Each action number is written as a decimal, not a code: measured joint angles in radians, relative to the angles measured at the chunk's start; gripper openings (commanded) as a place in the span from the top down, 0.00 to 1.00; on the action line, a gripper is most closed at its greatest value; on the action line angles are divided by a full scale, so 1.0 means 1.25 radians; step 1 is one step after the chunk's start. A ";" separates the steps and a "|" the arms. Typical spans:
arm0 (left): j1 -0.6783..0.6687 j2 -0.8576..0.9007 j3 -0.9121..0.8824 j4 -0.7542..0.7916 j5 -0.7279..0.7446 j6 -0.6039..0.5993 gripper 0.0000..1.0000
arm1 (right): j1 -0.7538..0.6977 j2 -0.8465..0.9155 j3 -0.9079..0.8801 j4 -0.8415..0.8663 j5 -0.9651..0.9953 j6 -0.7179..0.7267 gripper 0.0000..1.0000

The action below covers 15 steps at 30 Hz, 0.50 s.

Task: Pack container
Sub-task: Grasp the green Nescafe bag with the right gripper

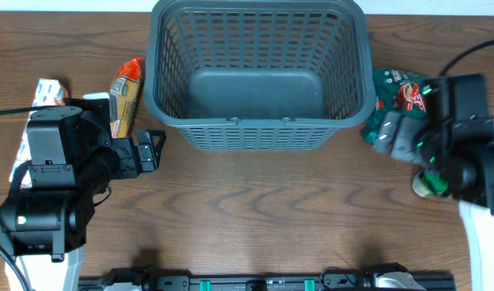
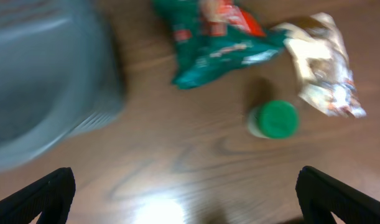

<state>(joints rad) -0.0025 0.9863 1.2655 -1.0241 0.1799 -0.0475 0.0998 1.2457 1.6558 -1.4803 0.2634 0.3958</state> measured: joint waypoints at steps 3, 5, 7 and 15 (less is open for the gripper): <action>0.000 0.000 0.000 0.000 0.000 0.000 0.01 | -0.110 0.051 0.014 0.002 -0.034 -0.027 0.01; 0.000 0.000 0.000 0.001 0.000 0.000 0.01 | -0.176 0.103 0.038 0.003 -0.055 -0.047 0.01; 0.000 0.000 0.000 0.000 0.000 0.000 0.01 | -0.224 0.162 0.075 0.004 -0.067 -0.071 0.01; 0.000 0.000 0.000 0.000 0.000 0.000 0.01 | -0.275 0.388 0.250 0.021 -0.085 -0.195 0.01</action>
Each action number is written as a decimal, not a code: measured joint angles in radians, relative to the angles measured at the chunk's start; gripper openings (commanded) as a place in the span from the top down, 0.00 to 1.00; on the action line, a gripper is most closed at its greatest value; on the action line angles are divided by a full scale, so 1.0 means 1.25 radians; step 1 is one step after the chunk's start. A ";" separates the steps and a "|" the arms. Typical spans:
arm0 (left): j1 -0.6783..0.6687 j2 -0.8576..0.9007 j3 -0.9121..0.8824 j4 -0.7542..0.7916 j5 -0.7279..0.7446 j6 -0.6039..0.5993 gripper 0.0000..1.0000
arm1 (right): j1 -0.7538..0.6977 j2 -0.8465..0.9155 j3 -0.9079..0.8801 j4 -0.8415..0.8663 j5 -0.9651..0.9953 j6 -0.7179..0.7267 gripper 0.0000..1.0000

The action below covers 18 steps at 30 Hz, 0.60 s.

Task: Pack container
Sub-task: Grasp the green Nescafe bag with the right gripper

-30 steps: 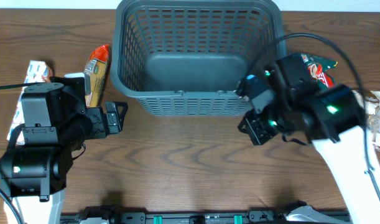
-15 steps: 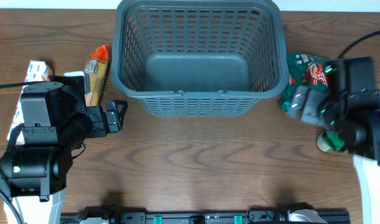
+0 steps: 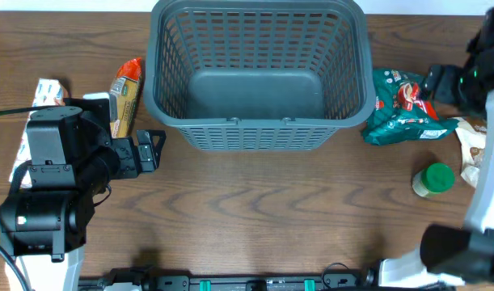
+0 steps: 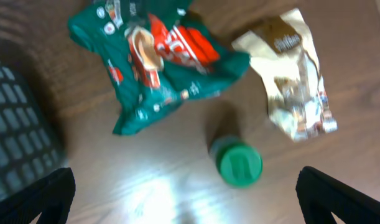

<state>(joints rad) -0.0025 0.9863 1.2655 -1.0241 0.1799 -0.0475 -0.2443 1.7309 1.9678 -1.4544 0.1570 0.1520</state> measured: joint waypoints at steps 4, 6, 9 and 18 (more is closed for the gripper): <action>0.000 0.000 0.000 0.001 0.000 0.000 0.01 | -0.006 0.091 0.020 0.040 -0.005 -0.066 0.01; 0.000 0.000 0.000 0.001 0.000 0.000 0.02 | -0.007 0.139 0.020 0.050 -0.006 -0.099 0.01; 0.000 0.000 0.000 0.001 0.000 0.000 0.01 | -0.008 0.213 0.020 0.078 -0.006 -0.139 0.01; 0.000 0.000 0.000 0.001 0.000 0.000 0.01 | -0.008 0.352 0.020 0.199 -0.012 -0.207 0.01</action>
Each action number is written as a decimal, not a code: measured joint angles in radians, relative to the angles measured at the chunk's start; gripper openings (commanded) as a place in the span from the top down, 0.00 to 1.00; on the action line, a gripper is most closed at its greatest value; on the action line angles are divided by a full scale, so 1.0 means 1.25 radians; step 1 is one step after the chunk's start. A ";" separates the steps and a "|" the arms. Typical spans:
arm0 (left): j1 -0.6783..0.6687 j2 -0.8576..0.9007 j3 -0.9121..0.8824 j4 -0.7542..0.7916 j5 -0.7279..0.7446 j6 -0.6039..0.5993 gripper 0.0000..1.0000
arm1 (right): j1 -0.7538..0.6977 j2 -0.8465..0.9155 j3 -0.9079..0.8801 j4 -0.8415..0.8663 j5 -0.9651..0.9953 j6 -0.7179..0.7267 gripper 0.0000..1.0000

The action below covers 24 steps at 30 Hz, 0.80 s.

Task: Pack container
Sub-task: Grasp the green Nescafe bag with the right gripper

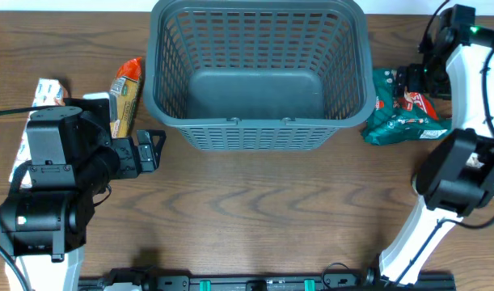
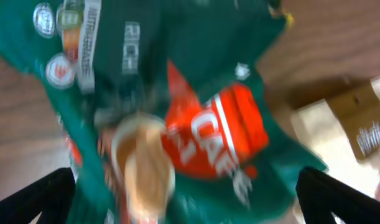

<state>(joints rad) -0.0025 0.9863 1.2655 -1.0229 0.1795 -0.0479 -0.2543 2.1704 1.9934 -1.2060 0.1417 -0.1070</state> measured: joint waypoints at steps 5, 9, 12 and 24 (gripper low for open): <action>0.000 0.000 0.000 0.000 0.000 0.000 0.01 | 0.000 0.061 0.000 0.045 -0.033 -0.018 0.01; 0.000 0.000 0.000 0.000 0.000 0.000 0.01 | 0.000 0.114 0.006 0.049 -0.081 -0.021 0.01; 0.000 0.000 0.000 0.000 0.000 0.000 0.01 | 0.000 0.129 0.021 0.041 -0.094 -0.023 0.01; 0.000 0.000 0.000 0.000 0.000 0.000 0.01 | 0.004 0.154 0.055 0.033 -0.107 -0.010 0.99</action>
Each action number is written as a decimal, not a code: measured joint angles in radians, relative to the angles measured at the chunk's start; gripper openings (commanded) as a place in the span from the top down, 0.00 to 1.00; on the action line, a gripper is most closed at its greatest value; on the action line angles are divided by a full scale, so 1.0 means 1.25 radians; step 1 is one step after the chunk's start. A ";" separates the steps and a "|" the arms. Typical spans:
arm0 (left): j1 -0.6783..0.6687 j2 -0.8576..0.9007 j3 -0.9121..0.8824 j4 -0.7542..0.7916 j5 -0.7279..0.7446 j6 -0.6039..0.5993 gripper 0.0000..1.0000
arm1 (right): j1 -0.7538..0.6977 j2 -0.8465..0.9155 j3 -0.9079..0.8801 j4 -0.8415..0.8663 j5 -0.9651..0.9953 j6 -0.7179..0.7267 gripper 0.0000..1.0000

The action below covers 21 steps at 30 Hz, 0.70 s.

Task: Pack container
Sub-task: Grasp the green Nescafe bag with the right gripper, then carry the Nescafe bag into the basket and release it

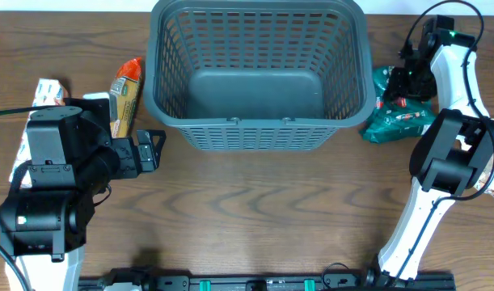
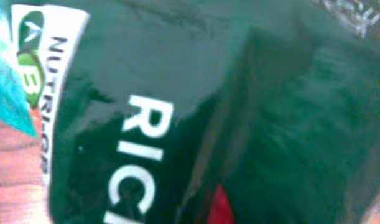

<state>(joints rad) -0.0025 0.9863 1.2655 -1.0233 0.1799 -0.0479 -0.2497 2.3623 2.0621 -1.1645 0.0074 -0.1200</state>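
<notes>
The grey plastic basket (image 1: pixel 259 123) stands at the back middle of the table, with nothing showing inside it. Just right of it lies a green rice snack bag (image 1: pixel 392 117) with a red patch. My right gripper (image 1: pixel 410 78) is down on the bag's upper end. In the right wrist view the green bag (image 2: pixel 239 112) fills the whole picture and no fingers show, so whether they are open or shut cannot be told. My left gripper (image 1: pixel 152 150) hangs at the basket's front left corner with nothing in it.
An orange and yellow packet (image 1: pixel 125 93) lies left of the basket, and a white packet (image 1: pixel 48 90) lies further left, partly under the left arm. The right arm stretches from the front right edge up to the green bag and covers the table beneath it.
My right gripper has moved a little left and down onto the green bag. The bag now fills the wrist view, and the fingers that showed at its lower corners are gone from sight. The left arm is unchanged.
The right gripper first hung open over the table beside the basket, with the green bag, a green-lidded jar and a pale packet ahead. It then stood higher over those items, then close over the bag, and now it is on the bag. The left arm stayed still.
</notes>
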 measured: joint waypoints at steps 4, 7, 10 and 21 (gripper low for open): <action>0.000 0.000 0.000 0.000 0.000 0.000 0.01 | 0.000 -0.006 0.005 -0.006 0.006 0.003 0.99; 0.000 0.000 0.000 0.000 0.000 0.000 0.01 | 0.000 -0.008 0.005 -0.007 0.006 0.005 0.99; 0.000 0.000 0.000 0.000 0.000 0.000 0.01 | 0.000 -0.017 -0.001 -0.005 0.007 0.009 0.99; 0.000 0.000 0.000 0.000 0.000 0.000 0.01 | -0.001 -0.181 -0.049 0.036 0.027 0.068 0.99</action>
<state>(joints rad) -0.0025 0.9863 1.2655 -1.0233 0.1795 -0.0479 -0.2504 2.1361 2.0003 -1.1194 0.0418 -0.0345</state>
